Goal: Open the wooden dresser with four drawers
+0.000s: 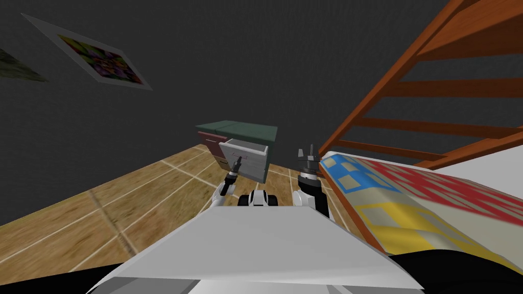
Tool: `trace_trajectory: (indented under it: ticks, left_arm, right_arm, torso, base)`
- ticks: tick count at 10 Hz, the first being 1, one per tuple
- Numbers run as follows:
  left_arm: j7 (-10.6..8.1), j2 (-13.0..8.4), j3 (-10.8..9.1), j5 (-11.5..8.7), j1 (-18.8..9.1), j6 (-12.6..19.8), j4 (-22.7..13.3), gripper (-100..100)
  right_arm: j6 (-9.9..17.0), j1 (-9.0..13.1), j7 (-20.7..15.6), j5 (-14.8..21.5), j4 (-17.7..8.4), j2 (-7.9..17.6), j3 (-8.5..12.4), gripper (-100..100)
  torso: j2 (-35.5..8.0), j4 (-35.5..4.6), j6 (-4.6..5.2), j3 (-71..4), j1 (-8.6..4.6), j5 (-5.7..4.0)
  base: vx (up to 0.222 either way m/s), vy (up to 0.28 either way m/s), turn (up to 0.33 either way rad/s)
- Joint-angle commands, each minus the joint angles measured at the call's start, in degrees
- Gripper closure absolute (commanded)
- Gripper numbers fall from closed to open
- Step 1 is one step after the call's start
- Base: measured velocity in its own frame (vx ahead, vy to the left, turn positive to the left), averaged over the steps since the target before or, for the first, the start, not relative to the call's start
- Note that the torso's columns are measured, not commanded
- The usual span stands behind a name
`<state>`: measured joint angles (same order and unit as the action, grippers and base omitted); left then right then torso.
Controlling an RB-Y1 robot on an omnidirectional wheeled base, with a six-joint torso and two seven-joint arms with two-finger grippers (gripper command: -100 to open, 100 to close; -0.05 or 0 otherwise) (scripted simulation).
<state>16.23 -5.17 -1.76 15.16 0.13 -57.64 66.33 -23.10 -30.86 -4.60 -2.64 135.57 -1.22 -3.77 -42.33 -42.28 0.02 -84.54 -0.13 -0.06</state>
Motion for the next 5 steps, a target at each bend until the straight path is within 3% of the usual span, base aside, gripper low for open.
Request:
trace_trajectory:
  ticks: [1,3,5]
  left_arm:
    - [0.06,-0.3,-0.28,0.1,-4.6,-1.5,-4.9,100]
    - [0.06,-0.3,-0.28,0.1,-6.1,-1.5,-7.4,100]
    - [0.01,-0.5,-0.50,0.2,-9.7,-2.4,-10.6,100]
  right_arm:
    - [0.0,0.0,0.0,0.0,0.0,0.0,0.0,0]
    - [0.0,0.0,0.0,0.0,0.0,0.0,0.0,0]
    - [0.0,0.0,0.0,0.0,0.0,0.0,0.0,0]
  torso:
    - [0.0,0.0,0.02,0.0,0.00,0.01]
    - [-0.1,-0.1,0.03,0.1,-0.05,-0.03]
    - [0.0,-0.1,-0.01,0.0,-0.06,-0.05]
  base:
    - [-0.112,0.001,0.115]
    - [-0.078,0.005,0.032]
    - [-0.074,0.004,0.074]
